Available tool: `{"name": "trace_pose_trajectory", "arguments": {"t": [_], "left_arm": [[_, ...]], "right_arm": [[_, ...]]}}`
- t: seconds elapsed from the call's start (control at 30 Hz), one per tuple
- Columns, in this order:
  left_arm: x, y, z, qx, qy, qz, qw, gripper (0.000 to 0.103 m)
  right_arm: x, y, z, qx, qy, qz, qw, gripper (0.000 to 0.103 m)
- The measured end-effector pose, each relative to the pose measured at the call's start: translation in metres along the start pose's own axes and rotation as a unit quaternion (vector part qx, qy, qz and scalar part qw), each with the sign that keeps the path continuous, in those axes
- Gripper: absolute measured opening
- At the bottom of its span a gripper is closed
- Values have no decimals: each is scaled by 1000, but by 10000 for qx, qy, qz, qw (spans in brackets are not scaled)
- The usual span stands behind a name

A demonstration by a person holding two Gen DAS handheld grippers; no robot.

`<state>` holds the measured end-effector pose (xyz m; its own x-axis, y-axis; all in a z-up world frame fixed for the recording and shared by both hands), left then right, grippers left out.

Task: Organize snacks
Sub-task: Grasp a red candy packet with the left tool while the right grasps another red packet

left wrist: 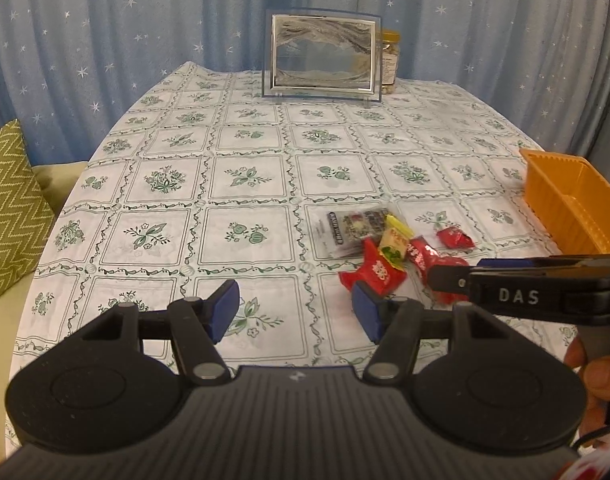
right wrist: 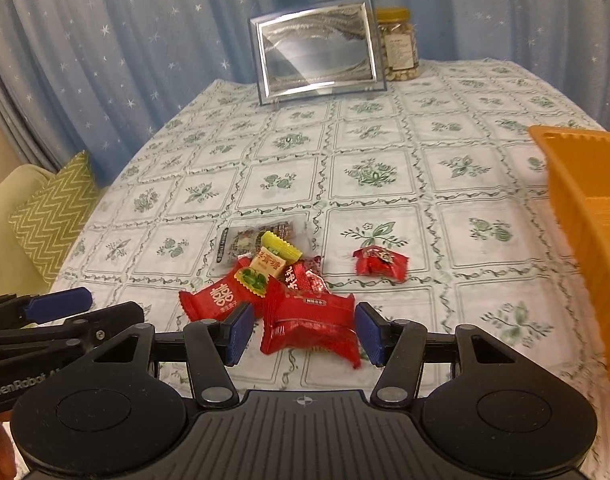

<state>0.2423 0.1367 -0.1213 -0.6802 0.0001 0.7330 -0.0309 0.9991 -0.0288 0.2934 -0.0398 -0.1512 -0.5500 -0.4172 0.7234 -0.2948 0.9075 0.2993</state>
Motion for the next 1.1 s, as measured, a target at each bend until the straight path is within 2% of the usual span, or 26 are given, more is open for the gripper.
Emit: {"name": "trace_pose_trajectory", "arguments": {"t": [0.33, 0.37, 0.57, 0.8, 0.9, 1.0, 1.1], "left_arm": [[-14, -5, 2, -61, 72, 153, 9998, 59], [-15, -6, 2, -72, 72, 179, 9998, 59], [-23, -17, -2, -347, 34, 484, 9982, 59], [-44, -46, -8, -1113, 75, 716, 9912, 57], [-55, -58, -6, -1563, 127, 605, 9858, 53], [-62, -69, -2, -2153, 89, 397, 9757, 48], [-68, -74, 1, -2467, 110, 267, 9686, 40]], "right_arm": [[-14, 0, 2, 228, 76, 138, 9996, 55], [-14, 0, 2, 255, 74, 156, 9995, 51], [-4, -9, 8, 365, 19, 313, 9988, 47], [16, -33, 13, 190, -102, 517, 9984, 47], [20, -40, 14, 122, -108, 561, 9983, 47], [22, -45, 16, 92, -94, 589, 9982, 47], [23, -50, 17, 28, -84, 591, 9982, 47]]}}
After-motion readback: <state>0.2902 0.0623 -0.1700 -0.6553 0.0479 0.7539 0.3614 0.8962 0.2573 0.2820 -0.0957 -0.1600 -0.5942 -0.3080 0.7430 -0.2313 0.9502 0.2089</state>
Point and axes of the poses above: each gripper's, at about its wrist camera, not at the fingertips, and x roughly against the way its jaws point, y to its left, z to its underside, the point moved 3 cm from there along -x, roughly the way its jaws point, and after that the axes turned 3 degrees about y, right-handed, at the moved point
